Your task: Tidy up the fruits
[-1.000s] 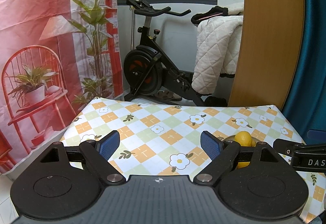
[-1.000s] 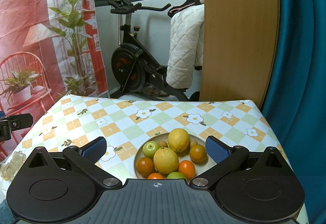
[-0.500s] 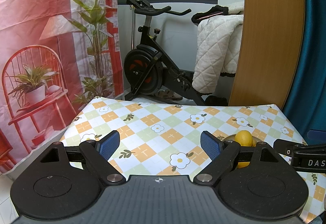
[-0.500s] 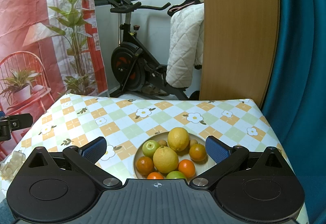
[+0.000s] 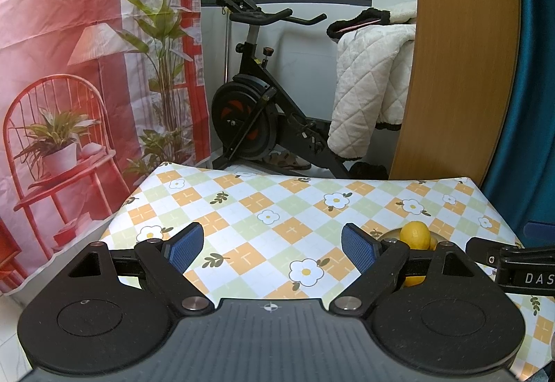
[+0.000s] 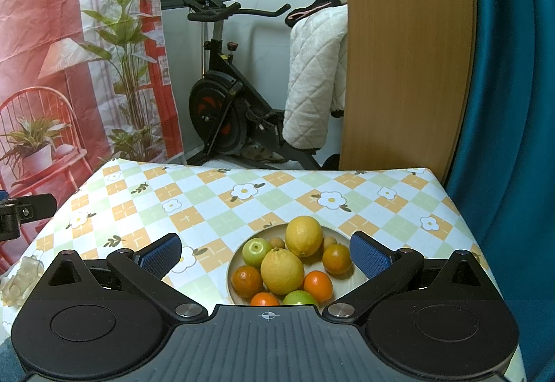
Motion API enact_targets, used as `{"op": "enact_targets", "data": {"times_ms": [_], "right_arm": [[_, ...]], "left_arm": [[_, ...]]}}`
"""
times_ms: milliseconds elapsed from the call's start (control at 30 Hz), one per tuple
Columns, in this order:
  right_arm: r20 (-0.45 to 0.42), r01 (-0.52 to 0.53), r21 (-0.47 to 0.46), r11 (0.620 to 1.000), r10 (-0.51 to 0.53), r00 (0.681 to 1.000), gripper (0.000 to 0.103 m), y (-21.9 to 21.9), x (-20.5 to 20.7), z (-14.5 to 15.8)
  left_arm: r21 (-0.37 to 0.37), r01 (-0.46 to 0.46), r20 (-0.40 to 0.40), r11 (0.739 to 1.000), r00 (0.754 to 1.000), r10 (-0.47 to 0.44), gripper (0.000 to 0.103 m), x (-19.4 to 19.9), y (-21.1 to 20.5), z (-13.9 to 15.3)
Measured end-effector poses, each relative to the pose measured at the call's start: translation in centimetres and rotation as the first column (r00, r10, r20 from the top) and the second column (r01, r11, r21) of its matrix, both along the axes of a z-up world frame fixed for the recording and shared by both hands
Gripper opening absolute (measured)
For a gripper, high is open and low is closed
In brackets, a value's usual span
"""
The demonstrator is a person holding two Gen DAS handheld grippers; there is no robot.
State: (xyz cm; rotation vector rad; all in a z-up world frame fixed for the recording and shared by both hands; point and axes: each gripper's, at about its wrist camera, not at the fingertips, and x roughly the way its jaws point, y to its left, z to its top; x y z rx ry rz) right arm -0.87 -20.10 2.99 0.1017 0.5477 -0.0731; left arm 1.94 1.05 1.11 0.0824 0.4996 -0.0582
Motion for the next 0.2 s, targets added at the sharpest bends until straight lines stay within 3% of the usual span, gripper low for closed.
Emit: {"op": "enact_targets", "data": {"times_ms": [200], "right_arm": [[-0.004, 0.001, 0.001, 1.0, -0.001, 1.0, 0.102, -0.16, -0.12, -0.36]], "left_arm": [[0.002, -0.002, -0.001, 1.0, 1.0, 0.002, 0.089, 0.01, 0.02, -0.11]]}}
